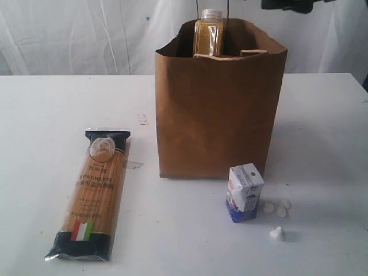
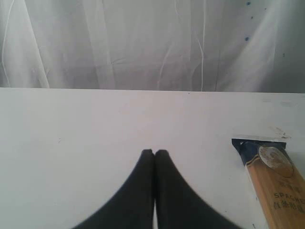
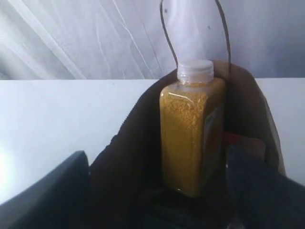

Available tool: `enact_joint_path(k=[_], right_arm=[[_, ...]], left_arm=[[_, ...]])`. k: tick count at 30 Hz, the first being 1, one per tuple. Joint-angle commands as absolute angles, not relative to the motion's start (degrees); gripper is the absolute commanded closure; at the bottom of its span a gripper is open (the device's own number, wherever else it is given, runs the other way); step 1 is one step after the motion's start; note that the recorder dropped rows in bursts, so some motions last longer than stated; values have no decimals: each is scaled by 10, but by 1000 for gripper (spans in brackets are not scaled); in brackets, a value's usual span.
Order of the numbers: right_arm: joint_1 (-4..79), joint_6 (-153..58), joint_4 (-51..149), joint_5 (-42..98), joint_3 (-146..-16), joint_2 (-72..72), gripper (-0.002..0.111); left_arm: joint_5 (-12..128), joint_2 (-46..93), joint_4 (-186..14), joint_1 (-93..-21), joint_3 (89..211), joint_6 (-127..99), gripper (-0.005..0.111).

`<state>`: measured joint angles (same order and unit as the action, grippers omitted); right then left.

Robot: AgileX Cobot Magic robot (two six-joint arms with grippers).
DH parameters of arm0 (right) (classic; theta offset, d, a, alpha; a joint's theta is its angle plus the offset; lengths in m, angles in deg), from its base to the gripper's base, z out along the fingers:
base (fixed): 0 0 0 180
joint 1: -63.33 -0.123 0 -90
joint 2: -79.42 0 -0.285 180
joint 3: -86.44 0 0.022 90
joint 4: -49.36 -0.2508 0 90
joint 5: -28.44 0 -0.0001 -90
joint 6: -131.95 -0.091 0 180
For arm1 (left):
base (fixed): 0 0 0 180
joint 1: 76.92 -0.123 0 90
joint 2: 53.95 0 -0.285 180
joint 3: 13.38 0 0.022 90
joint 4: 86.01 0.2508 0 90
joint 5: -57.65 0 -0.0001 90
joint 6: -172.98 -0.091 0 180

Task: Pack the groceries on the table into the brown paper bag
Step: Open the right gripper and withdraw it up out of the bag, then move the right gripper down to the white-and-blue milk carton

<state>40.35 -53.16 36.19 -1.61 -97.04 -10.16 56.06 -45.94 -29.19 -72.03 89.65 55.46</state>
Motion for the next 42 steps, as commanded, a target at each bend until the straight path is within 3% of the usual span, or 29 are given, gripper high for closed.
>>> enact_joint_path(k=[1, 9, 18, 27, 34, 38, 42], right_arm=[[405, -528, 362, -62, -969, -54, 35], [405, -441, 365, -279, -969, 24, 35], [405, -373, 407, -352, -969, 118, 37], [405, -418, 509, -415, -952, 200, 69], [405, -418, 451, -415, -831, 217, 93], [405, -417, 435, -329, -736, 205, 101], [405, -395, 413, -184, -636, 170, 100]], left_arm=[[558, -462, -286, -716, 894, 555, 106], [558, -462, -286, -716, 894, 555, 106], [558, -462, -286, -716, 894, 555, 106], [558, -462, -286, -716, 894, 555, 106], [558, -462, -286, -716, 894, 555, 106], [558, -462, -286, -716, 894, 555, 106], [558, -462, -286, -716, 894, 555, 106]])
